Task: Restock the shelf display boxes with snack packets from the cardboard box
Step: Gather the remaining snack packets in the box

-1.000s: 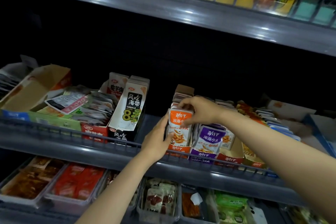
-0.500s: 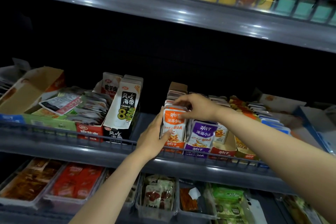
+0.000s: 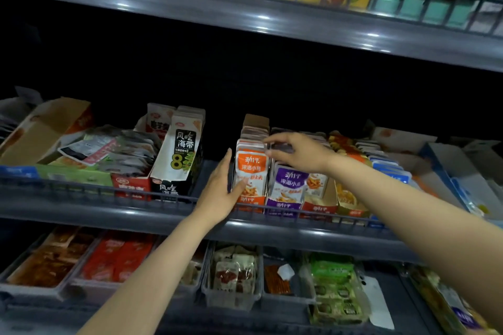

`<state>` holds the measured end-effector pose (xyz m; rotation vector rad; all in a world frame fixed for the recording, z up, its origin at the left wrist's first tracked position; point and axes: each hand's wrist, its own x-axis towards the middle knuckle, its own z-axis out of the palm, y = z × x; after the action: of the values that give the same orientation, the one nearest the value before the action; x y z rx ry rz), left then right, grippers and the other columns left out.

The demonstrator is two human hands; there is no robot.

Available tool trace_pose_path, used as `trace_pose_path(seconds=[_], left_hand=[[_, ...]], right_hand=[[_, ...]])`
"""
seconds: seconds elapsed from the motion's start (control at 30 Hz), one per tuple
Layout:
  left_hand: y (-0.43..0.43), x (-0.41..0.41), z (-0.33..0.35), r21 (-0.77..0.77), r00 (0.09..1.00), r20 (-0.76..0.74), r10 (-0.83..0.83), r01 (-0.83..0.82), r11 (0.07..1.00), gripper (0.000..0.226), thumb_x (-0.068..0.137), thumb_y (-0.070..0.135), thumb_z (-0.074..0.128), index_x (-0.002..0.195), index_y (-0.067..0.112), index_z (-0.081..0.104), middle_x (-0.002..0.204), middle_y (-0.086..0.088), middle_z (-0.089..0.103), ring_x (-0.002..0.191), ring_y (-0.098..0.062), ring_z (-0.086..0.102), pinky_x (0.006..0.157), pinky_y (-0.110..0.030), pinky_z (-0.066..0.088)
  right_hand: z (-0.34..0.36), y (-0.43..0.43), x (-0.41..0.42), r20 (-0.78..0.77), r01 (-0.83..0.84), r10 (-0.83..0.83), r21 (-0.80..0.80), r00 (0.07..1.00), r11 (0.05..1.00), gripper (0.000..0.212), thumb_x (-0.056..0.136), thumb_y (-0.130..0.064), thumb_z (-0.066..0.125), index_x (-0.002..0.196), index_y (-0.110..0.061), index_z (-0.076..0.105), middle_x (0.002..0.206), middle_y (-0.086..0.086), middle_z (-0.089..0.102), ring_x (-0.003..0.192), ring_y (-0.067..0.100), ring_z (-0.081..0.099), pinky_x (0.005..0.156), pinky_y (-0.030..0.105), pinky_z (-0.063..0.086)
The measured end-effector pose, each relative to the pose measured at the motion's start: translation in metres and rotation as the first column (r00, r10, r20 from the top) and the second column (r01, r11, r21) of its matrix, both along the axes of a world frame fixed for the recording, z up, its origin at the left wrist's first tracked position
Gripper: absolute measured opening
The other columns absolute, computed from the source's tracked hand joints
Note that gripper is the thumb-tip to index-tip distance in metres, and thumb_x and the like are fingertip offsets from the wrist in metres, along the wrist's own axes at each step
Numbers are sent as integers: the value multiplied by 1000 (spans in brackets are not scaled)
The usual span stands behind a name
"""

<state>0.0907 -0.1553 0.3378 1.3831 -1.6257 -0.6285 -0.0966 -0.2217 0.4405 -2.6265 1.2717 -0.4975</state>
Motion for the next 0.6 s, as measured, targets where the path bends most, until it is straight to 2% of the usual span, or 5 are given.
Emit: trace_pose_path(seconds=[0.13, 0.23, 0.4, 0.5, 0.6], left_hand=[[36, -8, 2, -125, 989, 58, 136, -128, 984, 67, 93, 42, 50, 150, 24, 18, 155, 5, 24, 142, -12, 21, 111, -29, 21], [67, -18, -3, -154, 985, 115, 132, -113, 982, 59, 94, 43, 47, 146, 25, 28, 148, 5, 34, 136, -10, 28, 107, -29, 28], [105, -39, -45, -40, 970, 244, 19, -10, 999, 59, 94, 49, 44, 146, 26, 29, 149, 6, 33, 137, -11, 28, 109, -33, 30], [123, -56, -80, 55, 956, 286, -65, 51, 997, 59, 94, 50, 42, 146, 25, 30, 149, 6, 33, 138, -12, 28, 108, -29, 29], [139, -73, -118, 179, 924, 345, -163, 106, 978, 60, 94, 52, 42, 146, 25, 30, 150, 5, 33, 138, -15, 29, 110, -31, 28]], right_hand=[[3, 25, -23, 102, 37, -38, 13, 994, 999, 43, 95, -36, 51, 136, -24, 48, 140, -1, 48, 126, 15, 47, 90, 20, 40], [-5, 52, -53, 165, 77, -72, -24, 984, 997, 45, 94, -37, 52, 136, -21, 48, 142, 0, 46, 129, 15, 43, 101, 25, 37], [-44, 106, -109, 225, 167, -166, 15, 960, 986, 50, 90, -35, 59, 136, -19, 47, 140, -3, 45, 124, 4, 40, 106, 24, 34], [-83, 137, -139, 286, 259, -304, 183, 909, 948, 52, 87, -38, 62, 136, -25, 47, 135, -13, 45, 122, -1, 40, 100, 20, 34], [-138, 167, -160, 300, 290, -408, 367, 863, 884, 52, 84, -37, 65, 133, -26, 49, 133, -11, 48, 124, 6, 44, 102, 24, 36]])
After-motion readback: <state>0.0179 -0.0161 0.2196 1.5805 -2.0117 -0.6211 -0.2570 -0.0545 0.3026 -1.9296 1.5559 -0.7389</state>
